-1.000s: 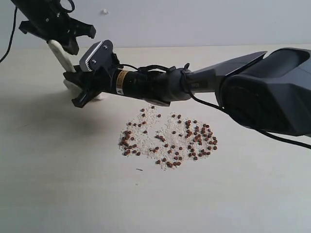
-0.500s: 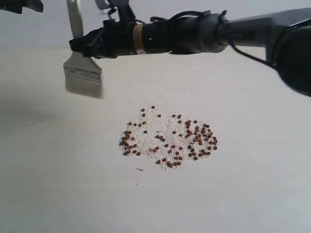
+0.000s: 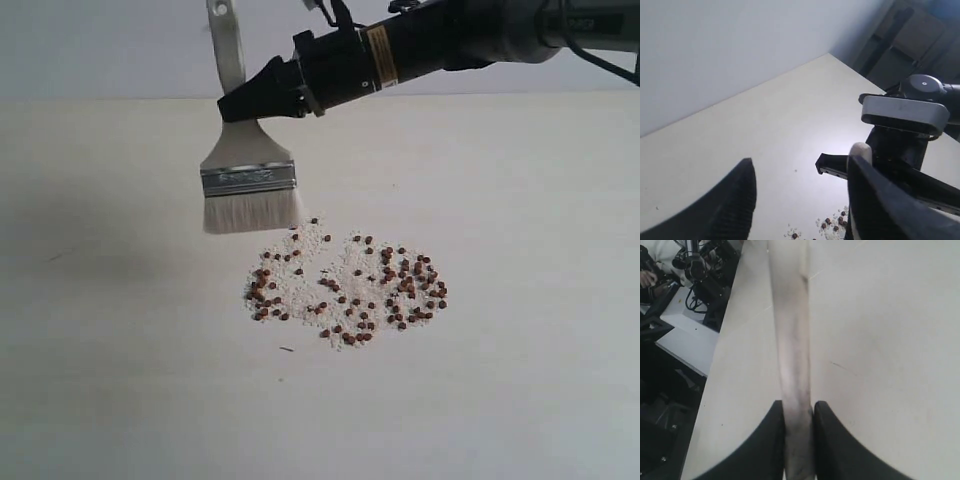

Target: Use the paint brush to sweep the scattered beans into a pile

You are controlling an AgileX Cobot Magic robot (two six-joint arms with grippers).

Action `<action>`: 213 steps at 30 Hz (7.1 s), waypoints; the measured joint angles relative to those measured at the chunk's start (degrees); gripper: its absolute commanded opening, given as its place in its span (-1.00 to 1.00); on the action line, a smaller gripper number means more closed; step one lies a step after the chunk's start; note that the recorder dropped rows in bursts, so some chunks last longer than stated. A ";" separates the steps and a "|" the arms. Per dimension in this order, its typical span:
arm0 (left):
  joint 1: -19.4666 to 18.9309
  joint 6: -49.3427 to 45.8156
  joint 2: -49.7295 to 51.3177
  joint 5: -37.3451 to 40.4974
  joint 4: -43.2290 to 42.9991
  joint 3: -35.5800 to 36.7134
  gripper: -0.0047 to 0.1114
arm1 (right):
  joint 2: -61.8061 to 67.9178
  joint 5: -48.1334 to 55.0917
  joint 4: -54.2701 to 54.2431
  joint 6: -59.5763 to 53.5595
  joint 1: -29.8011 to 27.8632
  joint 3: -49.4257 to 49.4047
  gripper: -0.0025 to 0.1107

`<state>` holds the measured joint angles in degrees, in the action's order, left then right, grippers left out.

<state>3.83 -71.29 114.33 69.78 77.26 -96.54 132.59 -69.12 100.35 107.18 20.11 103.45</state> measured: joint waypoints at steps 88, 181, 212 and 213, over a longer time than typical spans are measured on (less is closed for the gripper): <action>8.83 -19.32 -1.36 0.00 13.95 12.22 -0.92 | -0.43 -0.62 -16.41 -12.98 -0.20 -0.10 -0.24; 5.20 -26.57 -91.72 -54.04 21.93 76.98 -0.92 | -59.26 65.29 -2.31 -14.04 0.65 -51.62 -0.96; 5.20 -18.84 -113.90 -56.89 22.34 96.41 -0.92 | -66.92 63.59 -13.21 -21.83 0.65 -58.76 -0.96; 5.20 -18.84 -113.90 -56.89 22.34 96.41 -0.92 | -66.92 63.59 -14.20 -22.68 0.65 -58.81 -0.96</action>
<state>9.03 -90.13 0.43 12.90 99.60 -0.14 65.68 -5.53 86.15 84.50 20.76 44.64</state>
